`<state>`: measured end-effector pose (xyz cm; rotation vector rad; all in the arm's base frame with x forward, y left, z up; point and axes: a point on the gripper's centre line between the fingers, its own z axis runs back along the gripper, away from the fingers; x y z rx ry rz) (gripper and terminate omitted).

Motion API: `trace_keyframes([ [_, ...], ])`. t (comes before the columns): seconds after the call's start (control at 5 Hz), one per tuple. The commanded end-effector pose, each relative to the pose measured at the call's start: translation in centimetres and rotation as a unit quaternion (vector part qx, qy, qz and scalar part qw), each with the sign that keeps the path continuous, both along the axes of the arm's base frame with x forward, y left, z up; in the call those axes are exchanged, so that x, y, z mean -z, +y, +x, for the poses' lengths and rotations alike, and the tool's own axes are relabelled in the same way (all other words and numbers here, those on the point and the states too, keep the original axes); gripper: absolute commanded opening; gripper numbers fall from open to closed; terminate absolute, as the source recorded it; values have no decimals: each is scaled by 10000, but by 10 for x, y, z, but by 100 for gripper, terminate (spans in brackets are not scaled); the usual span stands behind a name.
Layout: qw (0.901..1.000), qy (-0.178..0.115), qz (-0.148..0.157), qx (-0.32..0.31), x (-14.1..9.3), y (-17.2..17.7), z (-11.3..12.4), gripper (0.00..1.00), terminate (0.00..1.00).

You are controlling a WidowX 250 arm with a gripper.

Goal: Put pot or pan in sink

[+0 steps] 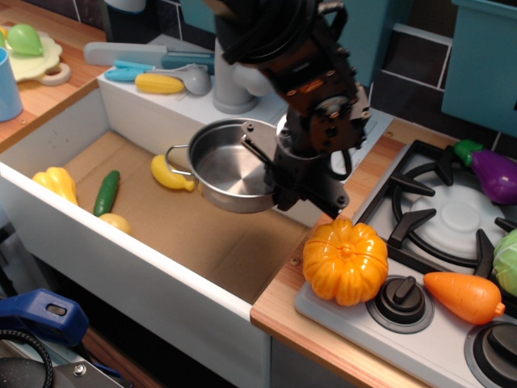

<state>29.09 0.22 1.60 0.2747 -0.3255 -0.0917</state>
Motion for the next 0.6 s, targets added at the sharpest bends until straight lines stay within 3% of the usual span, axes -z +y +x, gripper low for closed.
trace_keyframes([
  [0.0, 9994, -259, -36, -220, 18, 14, -3, 0, 0],
  [0.2, 9975, -246, -405, -518, 46, 21, -6, 0, 0],
  [0.4, 9978, -140, -458, -455, 47, 31, -10, 0, 0],
])
